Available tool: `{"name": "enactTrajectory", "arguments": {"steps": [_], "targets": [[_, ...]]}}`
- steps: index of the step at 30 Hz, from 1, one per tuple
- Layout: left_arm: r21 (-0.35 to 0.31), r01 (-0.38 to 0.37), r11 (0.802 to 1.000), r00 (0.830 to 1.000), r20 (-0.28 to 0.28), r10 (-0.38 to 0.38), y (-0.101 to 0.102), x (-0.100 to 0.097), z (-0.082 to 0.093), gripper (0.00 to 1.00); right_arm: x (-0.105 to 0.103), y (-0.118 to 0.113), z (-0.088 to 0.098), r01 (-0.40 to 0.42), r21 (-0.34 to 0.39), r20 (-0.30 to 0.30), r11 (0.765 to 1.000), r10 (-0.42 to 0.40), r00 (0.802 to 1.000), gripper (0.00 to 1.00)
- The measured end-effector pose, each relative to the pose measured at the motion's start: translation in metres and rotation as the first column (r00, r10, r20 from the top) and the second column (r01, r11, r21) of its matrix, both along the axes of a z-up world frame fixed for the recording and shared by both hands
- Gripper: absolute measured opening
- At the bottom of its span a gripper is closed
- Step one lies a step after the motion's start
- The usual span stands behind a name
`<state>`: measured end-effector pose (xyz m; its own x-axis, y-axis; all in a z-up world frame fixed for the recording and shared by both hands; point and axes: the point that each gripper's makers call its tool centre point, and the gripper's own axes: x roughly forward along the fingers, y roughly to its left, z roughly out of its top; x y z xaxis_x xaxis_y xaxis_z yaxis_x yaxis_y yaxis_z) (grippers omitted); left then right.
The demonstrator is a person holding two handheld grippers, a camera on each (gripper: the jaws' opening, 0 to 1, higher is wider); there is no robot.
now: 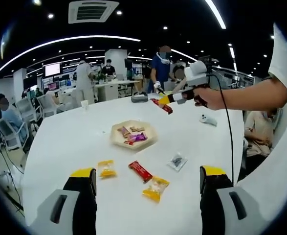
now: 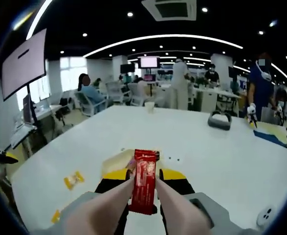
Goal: Place the target food into the container with the food tongs after gripping and lifting it, then release it inside without dropping or visibly crushing the food.
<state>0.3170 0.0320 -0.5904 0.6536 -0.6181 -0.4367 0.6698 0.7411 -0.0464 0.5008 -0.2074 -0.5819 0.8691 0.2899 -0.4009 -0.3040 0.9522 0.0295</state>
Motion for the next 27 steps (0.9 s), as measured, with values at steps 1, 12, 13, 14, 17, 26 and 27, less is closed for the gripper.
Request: {"name": "enactTrajectory", "arguments": {"steps": [1, 12, 13, 14, 17, 26, 27], "targets": [[0.000, -0.004, 1.000, 1.000, 0.000, 0.004, 0.001, 0.001, 0.001, 0.87, 0.003, 0.001, -0.001, -0.003, -0.001, -0.002, 1.000, 0.003, 1.000, 0.23], [0.003, -0.018, 1.000, 1.000, -0.010, 0.018, 0.004, 0.006, 0.000, 0.87, 0.026, 0.011, -0.004, -0.030, -0.003, -0.015, 1.000, 0.030, 0.999, 0.23], [0.003, -0.018, 1.000, 1.000, -0.011, 0.018, 0.004, 0.006, 0.000, 0.87, 0.027, 0.012, -0.004, -0.033, -0.003, -0.016, 0.999, 0.033, 0.999, 0.23], [0.005, -0.017, 1.000, 1.000, -0.012, 0.017, 0.004, 0.007, -0.001, 0.87, 0.029, 0.013, -0.005, -0.037, -0.006, -0.017, 0.999, 0.037, 0.999, 0.23], [0.004, -0.019, 1.000, 1.000, -0.015, 0.019, 0.005, 0.008, -0.001, 0.87, 0.036, 0.017, -0.008, -0.056, -0.017, -0.029, 0.998, 0.055, 0.998, 0.23], [0.005, -0.041, 0.999, 0.999, -0.026, 0.041, 0.010, 0.011, -0.004, 0.87, 0.066, 0.032, -0.008, -0.099, -0.051, -0.041, 0.994, 0.097, 0.994, 0.23], [0.004, -0.044, 0.999, 0.999, -0.027, 0.044, 0.010, 0.011, -0.004, 0.87, 0.069, 0.033, -0.009, -0.104, -0.055, -0.042, 0.993, 0.102, 0.994, 0.23]]}}
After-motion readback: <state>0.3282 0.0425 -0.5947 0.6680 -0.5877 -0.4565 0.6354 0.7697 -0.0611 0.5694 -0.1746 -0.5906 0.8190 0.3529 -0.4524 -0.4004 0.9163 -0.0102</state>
